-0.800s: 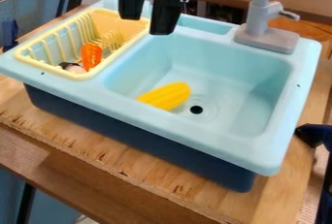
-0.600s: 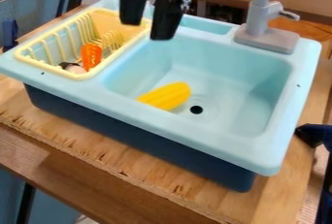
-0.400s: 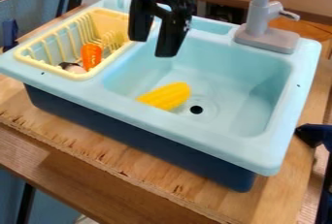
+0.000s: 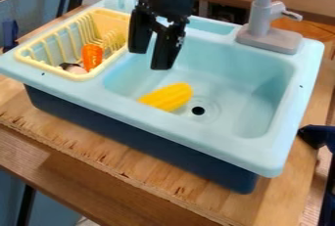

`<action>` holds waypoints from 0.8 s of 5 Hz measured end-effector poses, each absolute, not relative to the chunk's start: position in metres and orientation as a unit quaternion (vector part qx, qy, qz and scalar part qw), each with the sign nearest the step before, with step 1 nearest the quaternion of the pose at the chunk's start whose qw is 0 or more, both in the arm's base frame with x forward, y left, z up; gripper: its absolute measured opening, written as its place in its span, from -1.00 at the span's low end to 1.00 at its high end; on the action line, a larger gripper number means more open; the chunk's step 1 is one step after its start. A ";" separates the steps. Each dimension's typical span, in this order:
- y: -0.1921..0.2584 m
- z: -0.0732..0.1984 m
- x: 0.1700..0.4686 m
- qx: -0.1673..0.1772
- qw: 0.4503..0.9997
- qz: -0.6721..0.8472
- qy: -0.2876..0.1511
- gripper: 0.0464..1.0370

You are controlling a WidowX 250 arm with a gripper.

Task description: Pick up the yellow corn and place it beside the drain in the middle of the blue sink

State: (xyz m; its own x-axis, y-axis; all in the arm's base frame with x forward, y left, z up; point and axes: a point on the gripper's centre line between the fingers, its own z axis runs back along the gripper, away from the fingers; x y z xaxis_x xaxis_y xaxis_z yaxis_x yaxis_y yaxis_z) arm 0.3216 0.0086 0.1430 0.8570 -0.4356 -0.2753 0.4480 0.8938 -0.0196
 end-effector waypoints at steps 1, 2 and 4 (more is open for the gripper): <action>0.001 0.125 0.308 -0.011 0.962 -0.234 0.140 0.93; -0.005 0.109 0.306 -0.074 0.961 -0.238 0.116 0.93; -0.005 0.113 0.333 -0.043 0.961 -0.253 0.107 0.93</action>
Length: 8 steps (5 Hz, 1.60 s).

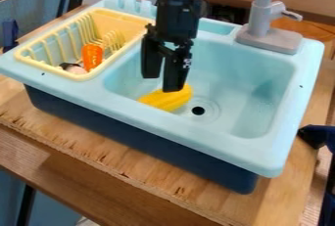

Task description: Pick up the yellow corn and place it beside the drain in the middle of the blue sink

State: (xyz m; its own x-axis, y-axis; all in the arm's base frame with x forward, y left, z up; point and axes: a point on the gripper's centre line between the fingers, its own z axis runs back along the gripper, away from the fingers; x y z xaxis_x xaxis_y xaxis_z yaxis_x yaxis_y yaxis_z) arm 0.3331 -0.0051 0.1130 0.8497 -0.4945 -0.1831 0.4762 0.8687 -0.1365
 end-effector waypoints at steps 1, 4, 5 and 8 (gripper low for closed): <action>-0.009 0.108 0.343 -0.014 0.957 -0.263 0.124 0.93; -0.008 0.084 0.333 -0.036 0.964 -0.213 0.156 0.87; -0.001 0.083 0.336 -0.046 0.973 -0.173 0.145 0.26; -0.016 0.114 0.343 0.015 0.943 -0.288 0.163 0.05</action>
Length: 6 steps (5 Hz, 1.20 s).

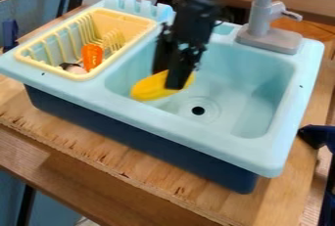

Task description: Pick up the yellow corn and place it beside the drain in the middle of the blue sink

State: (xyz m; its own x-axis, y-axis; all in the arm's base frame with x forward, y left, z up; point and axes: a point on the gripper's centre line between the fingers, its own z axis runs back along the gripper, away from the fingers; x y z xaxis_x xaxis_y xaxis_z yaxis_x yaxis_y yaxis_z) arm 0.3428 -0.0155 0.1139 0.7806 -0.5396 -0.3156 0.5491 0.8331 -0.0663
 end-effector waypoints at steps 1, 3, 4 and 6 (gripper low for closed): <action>-0.048 0.126 0.361 0.039 0.891 -0.414 0.182 0.05; -0.054 0.095 0.369 0.020 0.763 -0.607 0.224 0.05; -0.047 0.096 0.350 0.020 0.747 -0.623 0.231 0.05; -0.033 0.102 0.334 -0.016 0.773 -0.606 0.185 0.05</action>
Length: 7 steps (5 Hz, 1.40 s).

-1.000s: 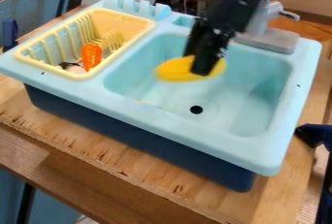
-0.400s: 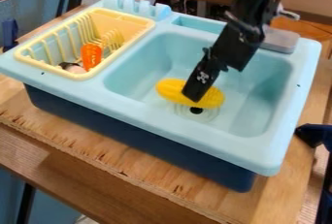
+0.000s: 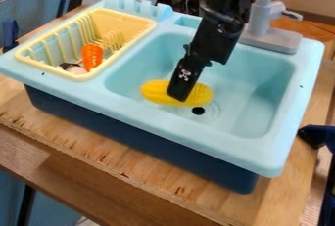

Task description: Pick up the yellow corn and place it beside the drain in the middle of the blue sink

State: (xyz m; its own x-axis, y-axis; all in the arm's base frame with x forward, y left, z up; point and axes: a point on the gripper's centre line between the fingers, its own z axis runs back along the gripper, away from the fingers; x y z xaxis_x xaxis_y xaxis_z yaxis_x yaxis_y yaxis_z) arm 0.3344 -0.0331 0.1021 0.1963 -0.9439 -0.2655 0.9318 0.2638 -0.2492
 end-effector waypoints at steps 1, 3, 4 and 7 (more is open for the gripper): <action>-0.021 0.107 0.353 -0.029 0.786 -0.599 0.148 0.05; -0.024 0.082 0.370 -0.061 0.780 -0.606 0.144 0.05; -0.037 0.080 0.369 -0.066 0.770 -0.618 0.143 0.05; -0.045 0.139 0.361 0.045 0.775 -0.619 0.119 0.93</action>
